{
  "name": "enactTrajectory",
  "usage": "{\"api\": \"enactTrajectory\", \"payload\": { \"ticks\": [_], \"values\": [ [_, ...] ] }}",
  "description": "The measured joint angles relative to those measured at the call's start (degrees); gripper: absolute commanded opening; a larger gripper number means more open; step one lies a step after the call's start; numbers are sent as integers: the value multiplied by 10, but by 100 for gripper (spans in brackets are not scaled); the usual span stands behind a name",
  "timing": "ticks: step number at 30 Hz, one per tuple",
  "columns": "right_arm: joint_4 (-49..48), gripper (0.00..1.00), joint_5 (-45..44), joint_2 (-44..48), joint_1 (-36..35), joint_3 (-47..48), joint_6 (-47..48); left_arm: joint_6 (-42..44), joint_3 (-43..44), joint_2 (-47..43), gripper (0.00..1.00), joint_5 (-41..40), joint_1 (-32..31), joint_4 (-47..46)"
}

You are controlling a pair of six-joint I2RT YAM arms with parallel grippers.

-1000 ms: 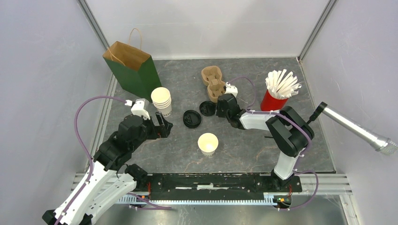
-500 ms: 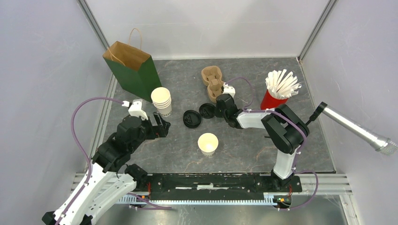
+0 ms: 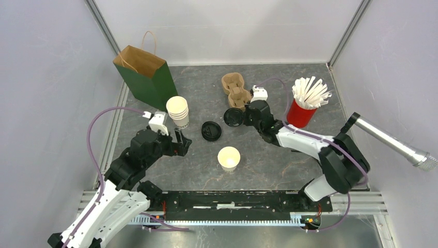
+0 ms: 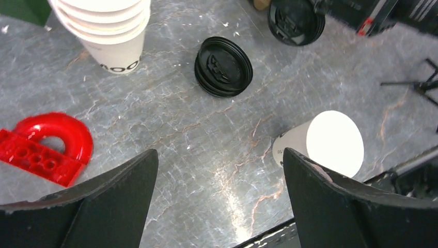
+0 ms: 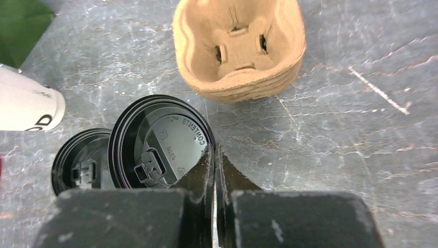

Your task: Pack the takeout coffee

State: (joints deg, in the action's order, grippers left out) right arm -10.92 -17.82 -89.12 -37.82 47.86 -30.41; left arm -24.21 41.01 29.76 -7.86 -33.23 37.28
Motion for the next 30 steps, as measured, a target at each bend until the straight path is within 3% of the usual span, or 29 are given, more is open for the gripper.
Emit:
{"api": "enactTrajectory", "payload": {
  "ticks": [3,6,13,17,27,30],
  "values": [
    [35,0,8,48,0,4,31,45,0,21,90,35,0,-9],
    [69,0,31,85,0,9,57,95,9,40,72,72,0,-14],
    [141,0,153,171,-1,11,92,253,42,74,66,207,-5,-82],
    [146,0,220,214,-5,2,88,375,42,84,56,249,-44,-113],
    [161,0,306,241,-23,-23,87,606,42,140,59,322,-153,-136],
    [162,0,314,248,-26,-35,82,647,49,172,55,325,-173,-129]
  ]
}}
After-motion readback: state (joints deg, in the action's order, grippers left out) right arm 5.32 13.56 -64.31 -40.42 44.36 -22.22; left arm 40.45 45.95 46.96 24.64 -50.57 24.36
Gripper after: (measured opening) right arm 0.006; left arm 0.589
